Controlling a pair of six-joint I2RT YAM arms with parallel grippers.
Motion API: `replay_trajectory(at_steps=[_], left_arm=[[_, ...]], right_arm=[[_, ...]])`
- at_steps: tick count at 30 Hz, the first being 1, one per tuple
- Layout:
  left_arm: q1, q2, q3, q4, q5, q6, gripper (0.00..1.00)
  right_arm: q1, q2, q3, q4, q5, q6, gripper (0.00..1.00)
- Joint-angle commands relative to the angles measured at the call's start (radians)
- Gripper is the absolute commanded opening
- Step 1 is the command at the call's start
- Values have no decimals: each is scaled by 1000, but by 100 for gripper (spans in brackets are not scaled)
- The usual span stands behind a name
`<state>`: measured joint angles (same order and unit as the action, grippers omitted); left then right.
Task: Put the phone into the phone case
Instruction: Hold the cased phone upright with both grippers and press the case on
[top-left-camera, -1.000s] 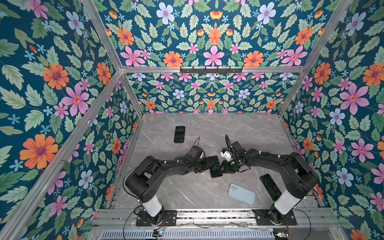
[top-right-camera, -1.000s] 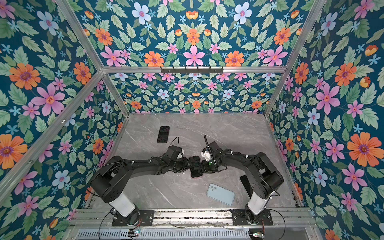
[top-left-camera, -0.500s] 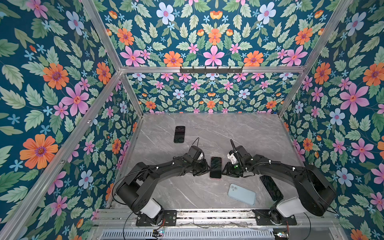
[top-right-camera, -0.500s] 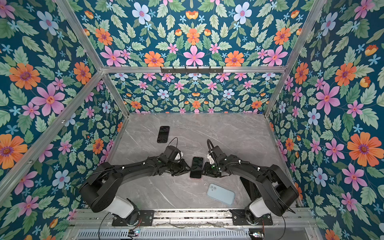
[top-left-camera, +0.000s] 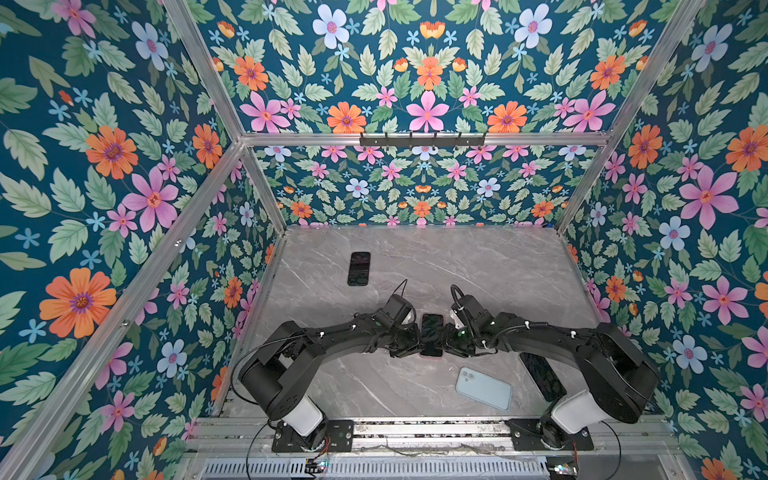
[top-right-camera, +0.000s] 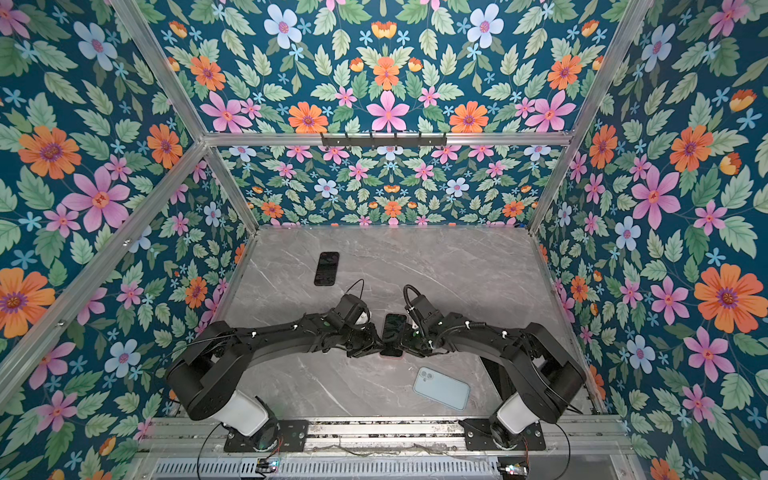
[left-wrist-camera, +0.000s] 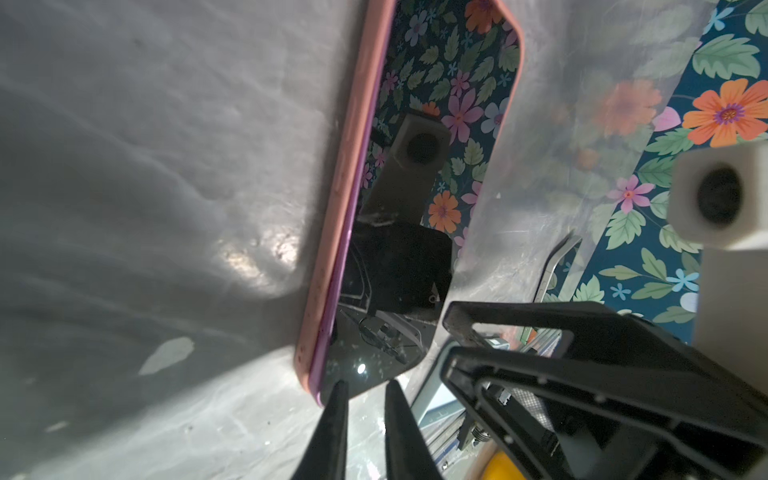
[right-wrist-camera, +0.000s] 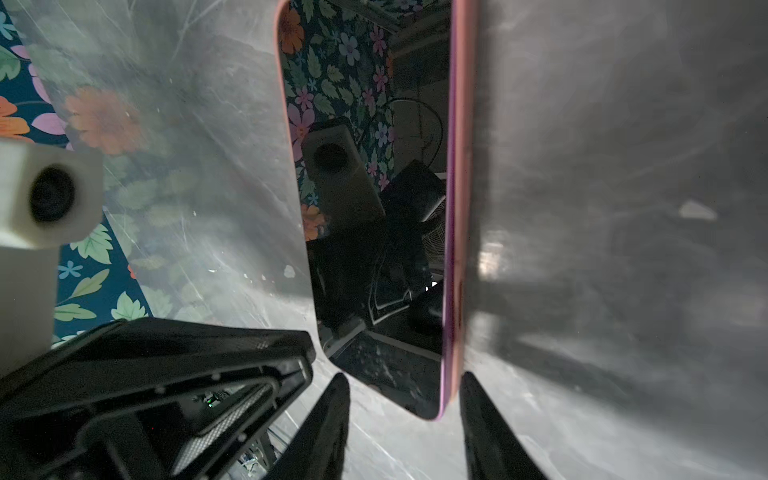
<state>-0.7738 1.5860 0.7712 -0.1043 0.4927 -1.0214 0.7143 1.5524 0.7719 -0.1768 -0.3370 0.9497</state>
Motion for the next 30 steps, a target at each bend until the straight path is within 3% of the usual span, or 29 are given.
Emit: replay_trajectory(at_steps=[1,9,30], left_arm=[[-2,-5,0,-27,-20,12,22],[-1,-8,-4,-54,-39,34,25],[-24,20,1,-24,-33,40,15]], right_arm=[[1,8,14,-13,4,8,44],[2,23,20,-15,-8,11,44],[1,58,4,28,-51,35,39]])
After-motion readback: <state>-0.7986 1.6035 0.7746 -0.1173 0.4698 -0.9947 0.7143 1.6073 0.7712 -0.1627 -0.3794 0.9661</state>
